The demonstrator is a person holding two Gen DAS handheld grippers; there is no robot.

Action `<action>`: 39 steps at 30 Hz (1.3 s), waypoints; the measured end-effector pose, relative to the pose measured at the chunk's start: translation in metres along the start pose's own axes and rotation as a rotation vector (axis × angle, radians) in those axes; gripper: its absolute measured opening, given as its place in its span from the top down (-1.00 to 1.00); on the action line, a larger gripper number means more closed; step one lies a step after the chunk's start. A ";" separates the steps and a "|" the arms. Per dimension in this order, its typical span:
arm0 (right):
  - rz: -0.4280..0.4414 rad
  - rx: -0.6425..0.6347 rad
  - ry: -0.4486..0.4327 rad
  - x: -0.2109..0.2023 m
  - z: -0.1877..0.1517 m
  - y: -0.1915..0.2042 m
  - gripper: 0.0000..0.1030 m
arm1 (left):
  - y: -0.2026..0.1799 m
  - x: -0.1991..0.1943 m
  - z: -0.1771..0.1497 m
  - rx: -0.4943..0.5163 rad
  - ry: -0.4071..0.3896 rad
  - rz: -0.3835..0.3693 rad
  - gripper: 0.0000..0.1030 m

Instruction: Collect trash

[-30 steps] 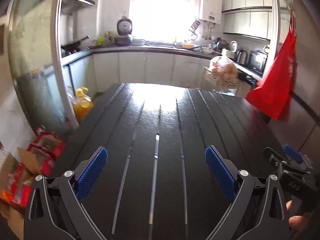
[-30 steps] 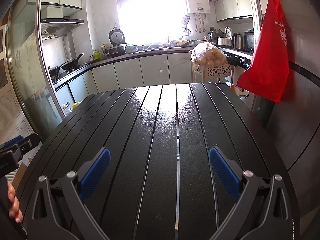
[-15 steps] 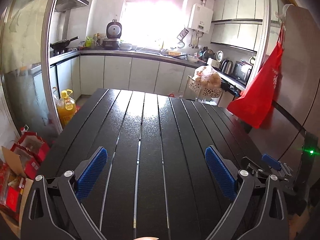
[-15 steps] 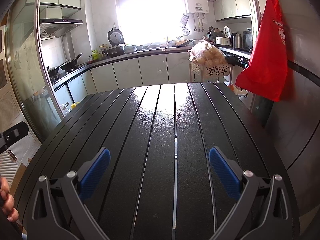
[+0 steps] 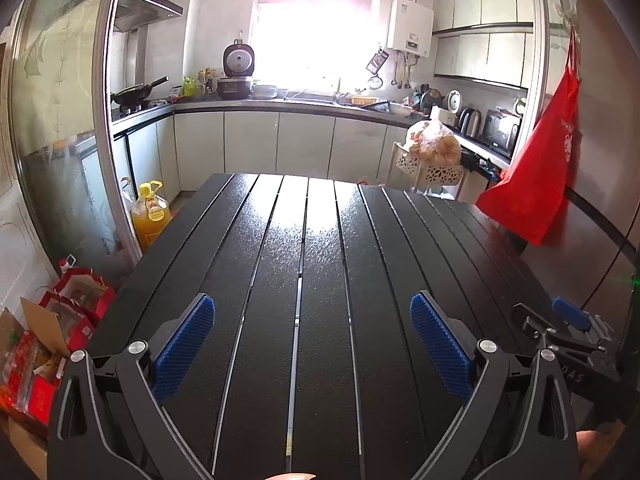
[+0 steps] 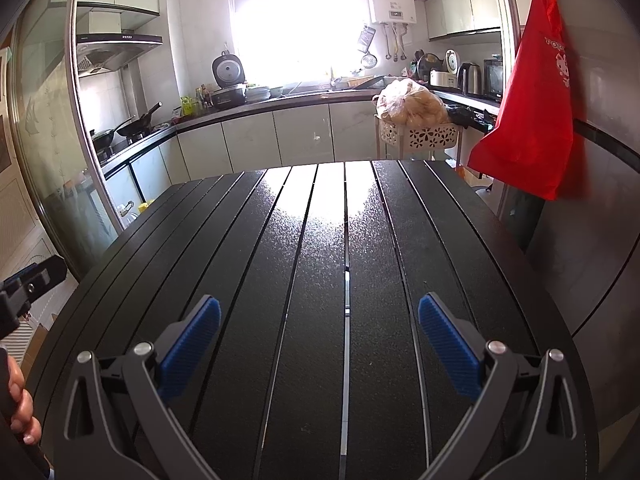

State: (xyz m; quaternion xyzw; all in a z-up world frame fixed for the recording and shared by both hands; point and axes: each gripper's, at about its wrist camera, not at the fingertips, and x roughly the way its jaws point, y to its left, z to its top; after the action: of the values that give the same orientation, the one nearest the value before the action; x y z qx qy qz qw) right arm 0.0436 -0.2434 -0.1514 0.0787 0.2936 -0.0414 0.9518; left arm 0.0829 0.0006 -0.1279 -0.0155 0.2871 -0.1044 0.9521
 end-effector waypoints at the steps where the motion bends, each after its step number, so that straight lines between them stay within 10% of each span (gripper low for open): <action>1: -0.001 0.001 0.001 0.000 -0.001 0.001 -0.94 | 0.000 0.002 -0.001 0.002 0.001 0.005 -0.85; 39: -0.076 0.022 0.234 0.064 -0.031 0.004 -0.94 | 0.019 0.090 -0.046 -0.039 0.252 0.039 -0.85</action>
State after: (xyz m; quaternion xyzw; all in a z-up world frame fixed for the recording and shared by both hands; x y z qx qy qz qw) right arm 0.0802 -0.2360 -0.2120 0.0822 0.4047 -0.0711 0.9079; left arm 0.1344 0.0015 -0.2172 -0.0151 0.4068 -0.0814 0.9098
